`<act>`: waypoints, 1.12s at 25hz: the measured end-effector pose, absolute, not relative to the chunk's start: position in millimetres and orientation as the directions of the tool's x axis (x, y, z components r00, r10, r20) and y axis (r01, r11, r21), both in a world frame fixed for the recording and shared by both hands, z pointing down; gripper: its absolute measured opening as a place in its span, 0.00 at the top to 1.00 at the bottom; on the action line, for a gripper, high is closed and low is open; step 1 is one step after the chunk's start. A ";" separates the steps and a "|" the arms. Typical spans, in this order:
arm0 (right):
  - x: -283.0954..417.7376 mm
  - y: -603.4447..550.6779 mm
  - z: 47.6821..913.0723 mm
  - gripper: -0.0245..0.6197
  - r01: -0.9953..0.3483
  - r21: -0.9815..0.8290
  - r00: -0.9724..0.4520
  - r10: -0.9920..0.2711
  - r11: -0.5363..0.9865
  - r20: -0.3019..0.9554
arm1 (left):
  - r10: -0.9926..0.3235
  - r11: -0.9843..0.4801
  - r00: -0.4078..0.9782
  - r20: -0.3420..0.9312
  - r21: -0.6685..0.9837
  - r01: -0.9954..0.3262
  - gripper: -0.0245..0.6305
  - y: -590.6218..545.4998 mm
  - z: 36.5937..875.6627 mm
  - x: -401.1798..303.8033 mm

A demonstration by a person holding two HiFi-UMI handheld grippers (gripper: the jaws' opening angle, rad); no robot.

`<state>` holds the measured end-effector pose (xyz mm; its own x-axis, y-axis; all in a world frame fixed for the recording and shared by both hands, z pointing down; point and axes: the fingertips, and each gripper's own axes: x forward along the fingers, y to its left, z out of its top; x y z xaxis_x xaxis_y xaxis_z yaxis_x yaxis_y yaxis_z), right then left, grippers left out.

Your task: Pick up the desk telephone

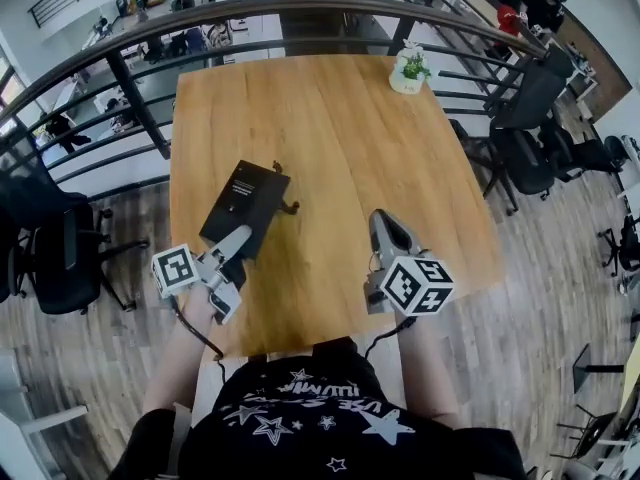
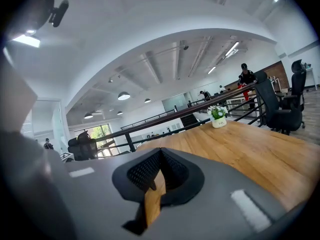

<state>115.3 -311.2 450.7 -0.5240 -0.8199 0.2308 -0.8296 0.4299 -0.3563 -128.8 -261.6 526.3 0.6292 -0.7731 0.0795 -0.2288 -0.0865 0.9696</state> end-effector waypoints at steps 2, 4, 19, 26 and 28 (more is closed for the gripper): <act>103.5 -301.1 448.9 0.96 -0.829 -0.358 -0.524 -0.820 0.430 0.229 | -0.772 -0.085 0.630 0.082 0.970 -0.230 0.64 -246.7 527.0 -137.2; 88.7 -282.9 451.7 0.96 -0.830 -0.358 -0.521 -0.823 0.428 0.226 | -0.761 -0.096 0.643 0.083 0.966 -0.238 0.64 -225.5 530.5 -148.8; 52.3 -169.6 482.2 0.96 -0.907 -0.344 -0.347 -0.895 0.243 0.281 | -0.569 -0.179 0.820 0.065 0.963 -0.200 0.64 -126.1 549.0 -176.0; 50.8 -146.0 510.4 0.96 -0.894 -0.388 -0.354 -0.882 0.223 0.311 | -0.555 -0.164 0.830 0.061 0.970 -0.180 0.64 -97.2 567.5 -167.8; 50.0 -134.3 517.6 0.96 -0.886 -0.401 -0.371 -0.873 0.232 0.316 | -0.561 -0.150 0.824 0.087 0.967 -0.205 0.64 -91.1 572.1 -167.6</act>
